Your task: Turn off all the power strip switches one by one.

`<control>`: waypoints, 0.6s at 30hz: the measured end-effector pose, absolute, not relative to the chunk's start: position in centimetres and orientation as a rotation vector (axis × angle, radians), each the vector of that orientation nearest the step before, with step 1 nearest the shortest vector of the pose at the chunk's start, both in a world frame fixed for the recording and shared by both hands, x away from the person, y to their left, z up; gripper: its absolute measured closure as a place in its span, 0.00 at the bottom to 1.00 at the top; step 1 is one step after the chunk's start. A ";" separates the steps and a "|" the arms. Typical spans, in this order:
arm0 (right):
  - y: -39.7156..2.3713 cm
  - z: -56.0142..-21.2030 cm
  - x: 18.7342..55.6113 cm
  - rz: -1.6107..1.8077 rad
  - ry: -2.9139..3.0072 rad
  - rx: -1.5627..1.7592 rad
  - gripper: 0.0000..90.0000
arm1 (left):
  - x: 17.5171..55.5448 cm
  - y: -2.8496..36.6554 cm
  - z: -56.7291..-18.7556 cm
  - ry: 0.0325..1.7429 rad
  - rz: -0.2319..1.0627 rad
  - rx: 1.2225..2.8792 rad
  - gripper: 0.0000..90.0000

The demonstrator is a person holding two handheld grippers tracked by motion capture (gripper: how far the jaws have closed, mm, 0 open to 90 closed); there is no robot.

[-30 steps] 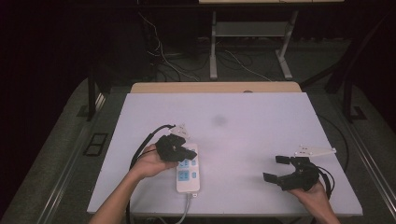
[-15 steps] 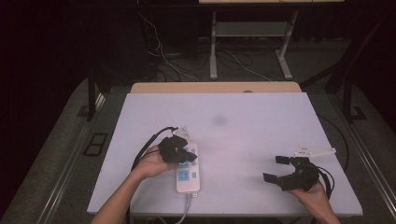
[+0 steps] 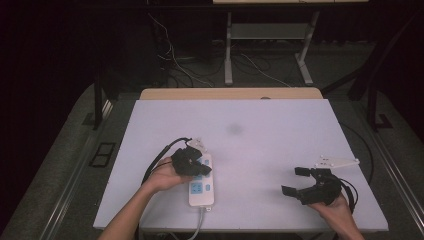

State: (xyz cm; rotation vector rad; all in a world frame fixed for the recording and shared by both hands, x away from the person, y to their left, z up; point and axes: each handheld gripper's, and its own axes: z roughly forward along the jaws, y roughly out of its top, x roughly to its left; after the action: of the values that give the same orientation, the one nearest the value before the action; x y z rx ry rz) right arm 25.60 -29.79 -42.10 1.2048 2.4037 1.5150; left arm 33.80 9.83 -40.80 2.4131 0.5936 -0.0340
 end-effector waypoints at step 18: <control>-29.8 -42.1 25.6 1.511 2.406 1.208 0.01 | 33.8 10.0 -40.9 0.588 -0.038 2.410 1.00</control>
State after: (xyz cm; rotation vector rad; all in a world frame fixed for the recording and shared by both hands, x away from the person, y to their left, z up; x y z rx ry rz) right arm 25.56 -29.84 -42.13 1.2080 2.4059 1.5107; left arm 33.85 9.96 -40.90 2.4098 0.5883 -0.0383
